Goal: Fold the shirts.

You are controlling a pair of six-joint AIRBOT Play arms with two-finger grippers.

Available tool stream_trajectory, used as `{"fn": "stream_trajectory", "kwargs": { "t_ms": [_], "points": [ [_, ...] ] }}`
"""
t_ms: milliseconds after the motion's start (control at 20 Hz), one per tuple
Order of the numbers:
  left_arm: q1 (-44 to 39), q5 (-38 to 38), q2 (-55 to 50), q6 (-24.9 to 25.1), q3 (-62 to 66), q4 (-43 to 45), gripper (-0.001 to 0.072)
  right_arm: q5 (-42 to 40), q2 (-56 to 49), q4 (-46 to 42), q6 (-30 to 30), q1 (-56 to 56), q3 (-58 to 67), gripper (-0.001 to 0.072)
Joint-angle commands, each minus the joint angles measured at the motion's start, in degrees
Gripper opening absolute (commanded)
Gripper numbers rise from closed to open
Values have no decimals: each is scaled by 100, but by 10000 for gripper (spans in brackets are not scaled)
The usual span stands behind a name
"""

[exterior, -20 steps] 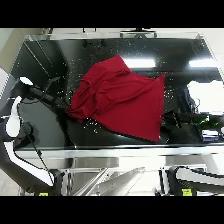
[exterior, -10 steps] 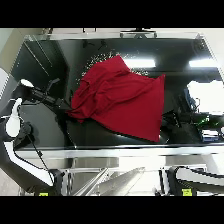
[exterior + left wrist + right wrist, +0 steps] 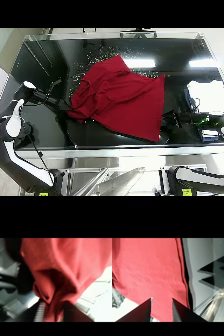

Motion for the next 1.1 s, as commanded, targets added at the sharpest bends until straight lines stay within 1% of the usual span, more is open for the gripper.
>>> {"fn": "stream_trajectory", "kwargs": {
  "t_ms": [0, 150, 200, 300, 500, 600, 700, 750, 800, 850, 900, 1000, 1050],
  "points": [
    [-9, -68, 0, 83, 146, -323, 33, 269, 7, -308, 208, -11, -4, 288],
    [44, -557, 0, -61, 535, -321, 33, 411, 72, -1318, 804, -9, -120, 289],
    [52, -621, 0, -153, 640, -323, 32, 409, 155, -1438, 863, -9, -271, 288],
    [52, -688, 0, -225, 769, -326, 33, 269, 345, -1403, 844, 57, -629, 289],
    [20, -669, 0, -234, 796, -332, 33, -391, 422, -1377, 833, 494, -1259, 290],
    [22, -667, 0, -273, 796, -330, 33, -656, 393, -1071, 807, 831, -1517, 290],
    [22, -675, 0, -337, 796, -328, 33, -726, 387, -623, 588, 1207, -1635, 285],
    [22, -682, 0, -396, 796, -332, 33, -728, 391, -345, 439, 1344, -1622, 184],
    [22, -695, 0, -496, 798, -350, 33, -726, 404, 28, 210, 1421, -1591, 34],
    [22, -761, 0, -590, 807, -455, 33, -695, 424, 345, 24, 1423, -1523, 13],
    [31, -901, 7, -619, 811, -699, 32, -632, 479, 597, -96, 1405, -1401, 13],
    [85, -1429, 17, -695, 986, -1488, 31, -404, 699, 649, -52, 1392, -973, 12],
    [144, -1694, 24, -820, 1134, -1871, 23, -138, 868, 660, 57, 1307, -651, 12]
  ]
}}
